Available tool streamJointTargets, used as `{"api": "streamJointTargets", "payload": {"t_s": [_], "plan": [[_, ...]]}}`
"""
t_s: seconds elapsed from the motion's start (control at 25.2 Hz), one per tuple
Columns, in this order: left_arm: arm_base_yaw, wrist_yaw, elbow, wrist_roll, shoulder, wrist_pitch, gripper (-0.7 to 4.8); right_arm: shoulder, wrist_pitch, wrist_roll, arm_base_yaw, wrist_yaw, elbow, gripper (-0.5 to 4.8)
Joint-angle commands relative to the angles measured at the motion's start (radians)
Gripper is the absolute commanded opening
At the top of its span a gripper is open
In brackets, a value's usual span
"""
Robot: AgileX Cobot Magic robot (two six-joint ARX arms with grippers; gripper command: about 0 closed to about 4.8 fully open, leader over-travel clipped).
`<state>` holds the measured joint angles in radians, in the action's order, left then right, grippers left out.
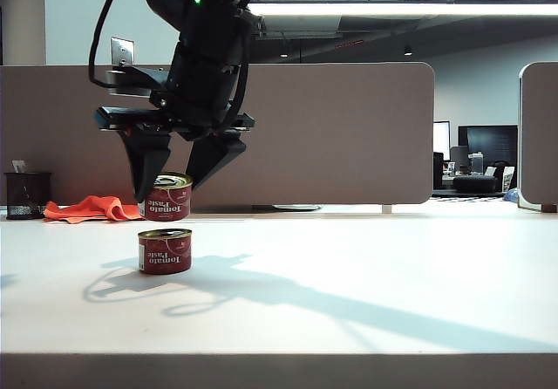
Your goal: Stack a can of tomatoes on the right onto the can of tomatoes on the left.
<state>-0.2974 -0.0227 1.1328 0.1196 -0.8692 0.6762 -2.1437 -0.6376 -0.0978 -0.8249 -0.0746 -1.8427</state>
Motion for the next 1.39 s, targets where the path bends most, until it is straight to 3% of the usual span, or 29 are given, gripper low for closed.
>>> {"api": "streamJointTargets", "payload": {"t_s": [0.04,0.52,0.72,1.07,1.19,1.35,1.39], "plan": [[-0.001,0.000,0.003,0.004,0.002,-0.003,-0.05,0.009,0.030,0.000,-0.002,0.006,-0.011,2.91],[-0.001,0.000,0.003,0.004,0.003,0.019,-0.05,-0.026,0.027,0.001,-0.002,0.029,-0.011,3.00],[-0.001,0.000,0.003,0.004,0.003,0.019,-0.05,-0.025,0.023,0.001,0.000,0.027,-0.012,3.89],[-0.001,0.000,0.003,0.004,0.003,0.019,-0.05,0.061,0.006,0.000,0.002,-0.017,-0.088,3.81],[-0.001,-0.003,0.003,0.004,0.003,0.014,-0.05,0.205,-0.031,0.001,0.021,-0.159,-0.106,2.36],[-0.005,0.002,0.003,0.004,0.019,-0.028,-0.05,0.333,-0.105,0.000,0.056,-0.132,-0.105,0.01],[-0.011,0.000,0.003,0.005,0.028,-0.043,-0.05,0.369,-0.128,0.002,0.069,-0.125,-0.105,-0.06]]}}
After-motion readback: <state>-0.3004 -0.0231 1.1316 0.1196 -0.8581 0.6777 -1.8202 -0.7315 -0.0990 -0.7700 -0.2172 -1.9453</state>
